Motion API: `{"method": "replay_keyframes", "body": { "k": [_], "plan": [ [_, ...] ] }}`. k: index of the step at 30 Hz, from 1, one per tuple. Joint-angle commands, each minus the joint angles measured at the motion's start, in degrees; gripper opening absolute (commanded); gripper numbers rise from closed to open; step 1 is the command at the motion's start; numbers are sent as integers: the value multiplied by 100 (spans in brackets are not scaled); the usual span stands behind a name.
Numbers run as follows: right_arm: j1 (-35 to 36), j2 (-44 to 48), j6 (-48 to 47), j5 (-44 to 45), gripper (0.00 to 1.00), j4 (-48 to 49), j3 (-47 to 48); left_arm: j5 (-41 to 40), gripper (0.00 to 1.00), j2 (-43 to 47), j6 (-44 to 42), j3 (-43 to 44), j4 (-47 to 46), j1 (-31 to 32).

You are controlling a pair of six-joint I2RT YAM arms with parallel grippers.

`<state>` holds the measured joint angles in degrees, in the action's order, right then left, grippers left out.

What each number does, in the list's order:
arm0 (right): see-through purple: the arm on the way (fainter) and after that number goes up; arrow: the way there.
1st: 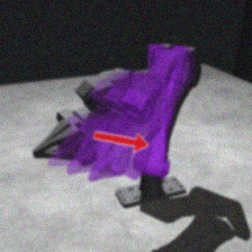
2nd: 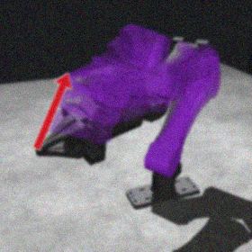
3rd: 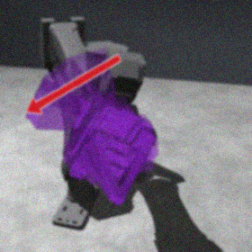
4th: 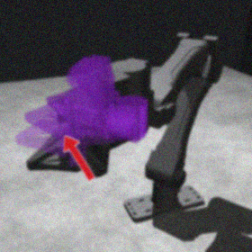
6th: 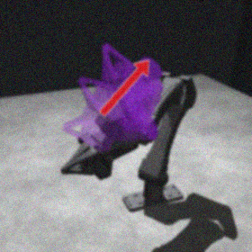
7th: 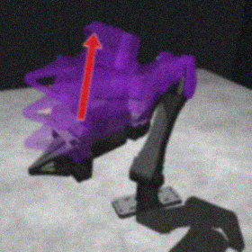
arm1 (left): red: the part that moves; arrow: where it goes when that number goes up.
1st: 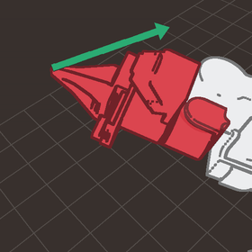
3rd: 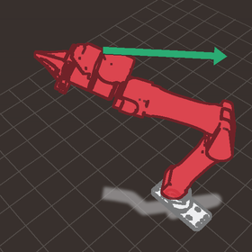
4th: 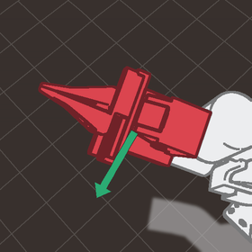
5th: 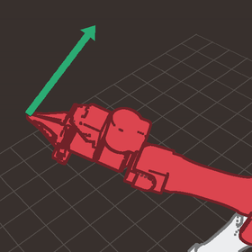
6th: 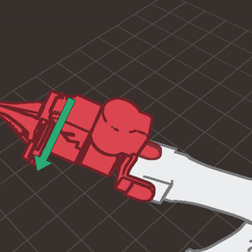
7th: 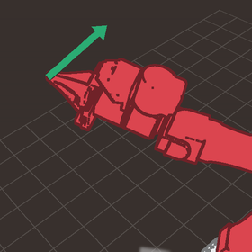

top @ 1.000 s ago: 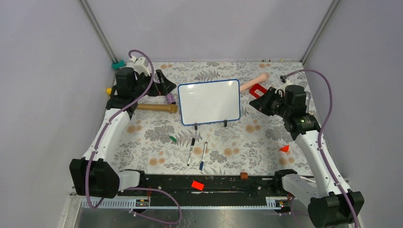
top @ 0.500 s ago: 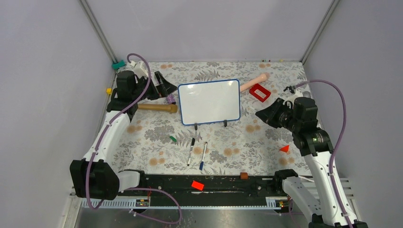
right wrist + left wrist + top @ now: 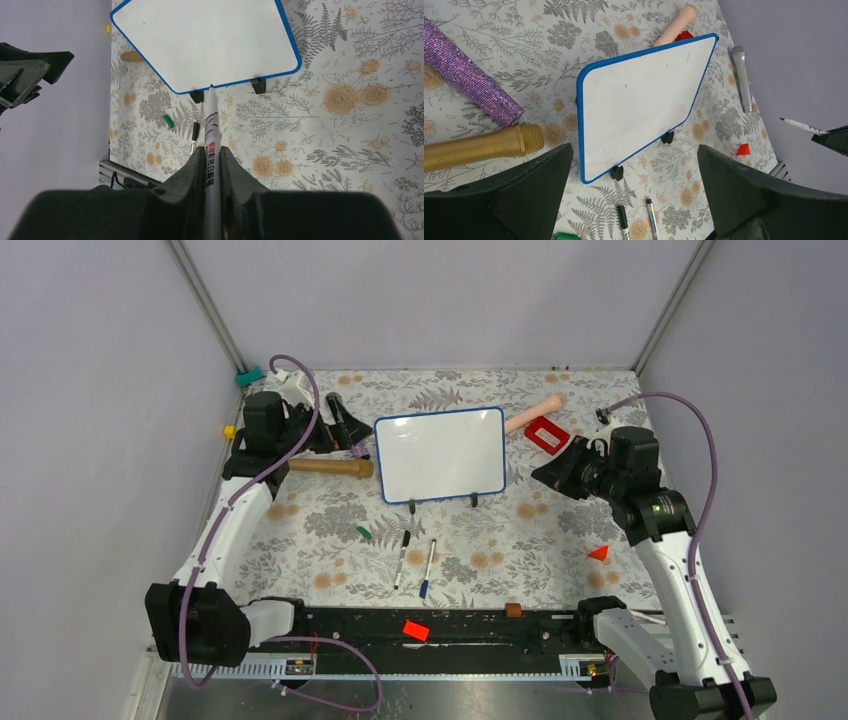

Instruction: Write a sentence on the whiteboard

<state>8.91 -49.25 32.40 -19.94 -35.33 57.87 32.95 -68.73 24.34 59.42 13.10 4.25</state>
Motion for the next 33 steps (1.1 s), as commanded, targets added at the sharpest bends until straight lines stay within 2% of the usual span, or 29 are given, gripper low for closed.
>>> {"method": "replay_keyframes", "body": {
  "k": [1,6,10,15,21,25,30,33],
  "plan": [
    [92,-337,-358,-343,0,129,399,4,99,-255,-366,293,72,-8],
    [172,-389,-361,-557,0,497,218,146,99,-1040,-552,1167,505,97],
    [186,-429,-335,-663,0,760,136,-660,99,-1712,-1482,2054,1107,528],
    [191,-548,-331,-854,0,925,226,-1149,99,-2185,-2019,2456,840,559],
    [195,-793,-431,-1092,0,826,567,-1108,99,-2406,-2146,2156,81,559],
    [290,-976,-375,-1110,0,861,778,-798,99,-2683,-1791,2159,-184,559],
    [577,-1202,-437,-873,0,762,1000,-236,99,-2368,-559,732,-2459,557],
    [767,-1321,-449,-704,0,735,1078,-490,99,-2156,-114,204,-3283,555]
  ]
}}
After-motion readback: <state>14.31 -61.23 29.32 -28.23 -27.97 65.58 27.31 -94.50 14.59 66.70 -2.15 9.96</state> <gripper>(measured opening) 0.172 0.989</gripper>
